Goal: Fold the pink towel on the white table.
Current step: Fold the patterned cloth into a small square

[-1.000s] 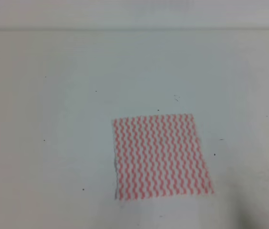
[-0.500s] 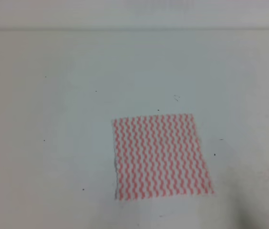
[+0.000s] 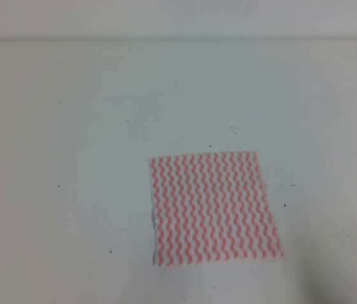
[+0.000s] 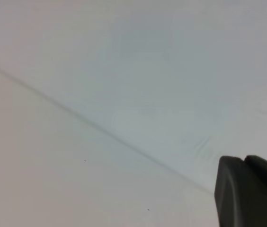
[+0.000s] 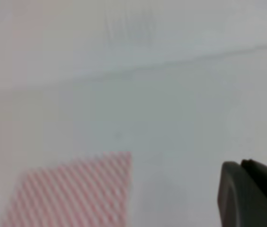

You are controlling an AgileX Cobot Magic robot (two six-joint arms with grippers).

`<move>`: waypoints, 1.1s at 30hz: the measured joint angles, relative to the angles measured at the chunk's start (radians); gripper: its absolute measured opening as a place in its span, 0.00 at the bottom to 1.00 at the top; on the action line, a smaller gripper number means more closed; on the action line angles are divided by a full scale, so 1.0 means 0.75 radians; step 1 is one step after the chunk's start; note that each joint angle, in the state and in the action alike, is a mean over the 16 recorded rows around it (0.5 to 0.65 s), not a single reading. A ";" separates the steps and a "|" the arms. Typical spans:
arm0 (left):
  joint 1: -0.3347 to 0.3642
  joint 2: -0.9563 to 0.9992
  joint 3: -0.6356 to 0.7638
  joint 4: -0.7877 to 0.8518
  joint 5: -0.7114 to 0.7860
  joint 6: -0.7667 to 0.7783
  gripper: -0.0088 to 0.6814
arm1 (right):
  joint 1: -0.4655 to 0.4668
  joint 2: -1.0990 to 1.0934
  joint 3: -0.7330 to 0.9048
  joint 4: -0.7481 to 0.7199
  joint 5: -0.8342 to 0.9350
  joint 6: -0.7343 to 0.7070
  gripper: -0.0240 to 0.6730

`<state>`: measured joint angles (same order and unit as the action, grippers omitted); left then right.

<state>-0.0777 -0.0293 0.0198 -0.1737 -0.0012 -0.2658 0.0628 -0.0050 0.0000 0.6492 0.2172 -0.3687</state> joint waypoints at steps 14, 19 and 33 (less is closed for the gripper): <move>0.000 0.000 0.006 -0.001 -0.035 -0.043 0.01 | 0.000 0.001 0.000 0.605 -0.161 0.000 0.01; 0.000 0.004 0.003 -0.001 -0.037 -0.063 0.01 | 0.000 0.002 0.000 0.645 -0.158 0.000 0.01; -0.006 0.189 -0.119 -0.001 0.110 -0.080 0.01 | 0.000 0.140 -0.081 0.622 -0.116 0.000 0.01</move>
<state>-0.0821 0.1121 -0.0698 -0.1748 0.0812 -0.3256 0.0628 0.1003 -0.0607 1.1157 0.1301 -0.3687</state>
